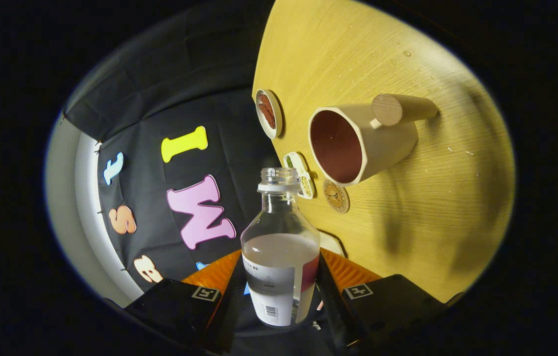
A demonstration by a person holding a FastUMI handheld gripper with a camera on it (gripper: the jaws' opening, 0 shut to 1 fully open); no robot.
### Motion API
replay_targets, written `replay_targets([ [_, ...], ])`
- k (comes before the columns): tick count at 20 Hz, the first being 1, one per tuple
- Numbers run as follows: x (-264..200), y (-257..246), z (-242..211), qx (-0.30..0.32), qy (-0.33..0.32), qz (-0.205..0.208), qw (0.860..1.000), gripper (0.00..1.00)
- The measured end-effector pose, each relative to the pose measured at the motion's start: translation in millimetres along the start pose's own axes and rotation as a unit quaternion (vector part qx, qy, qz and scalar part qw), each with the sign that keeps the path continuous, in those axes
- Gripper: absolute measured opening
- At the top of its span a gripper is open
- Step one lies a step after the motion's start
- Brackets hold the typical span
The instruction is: Take the bottle from table, then pour the juice into the cup, finally place the bottle on the coaster
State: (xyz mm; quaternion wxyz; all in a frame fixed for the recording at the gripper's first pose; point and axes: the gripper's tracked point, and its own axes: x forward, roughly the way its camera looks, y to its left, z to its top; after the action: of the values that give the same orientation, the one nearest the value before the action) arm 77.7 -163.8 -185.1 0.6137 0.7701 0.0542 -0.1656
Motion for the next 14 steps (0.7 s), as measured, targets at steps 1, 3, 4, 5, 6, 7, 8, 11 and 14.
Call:
replay_targets([
  [1, 0.0, -0.6, -1.8, -0.015, -0.007, 0.004, 1.0, 0.76],
  [3, 0.6, -5.6, -4.8, -0.059, -0.021, 0.008, 0.998, 0.76],
  [4, 0.8, -8.1, -7.2, -0.087, -0.025, 0.008, 0.996, 0.76],
  [5, -0.1, -8.9, -8.3, -0.118, -0.032, 0.008, 0.993, 0.76],
  [6, -0.4, -8.7, -8.2, -0.149, -0.042, 0.01, 0.988, 0.76],
  [7, -1.0, -6.9, -6.8, -0.181, -0.054, 0.011, 0.982, 0.76],
  [8, -1.6, -3.7, -6.1, -0.211, -0.065, 0.014, 0.975, 0.76],
  [11, -2.7, 4.3, -9.6, -0.286, -0.09, 0.019, 0.954, 0.76],
  [14, -2.6, 15.9, -15.6, -0.361, -0.118, 0.023, 0.925, 0.76],
])
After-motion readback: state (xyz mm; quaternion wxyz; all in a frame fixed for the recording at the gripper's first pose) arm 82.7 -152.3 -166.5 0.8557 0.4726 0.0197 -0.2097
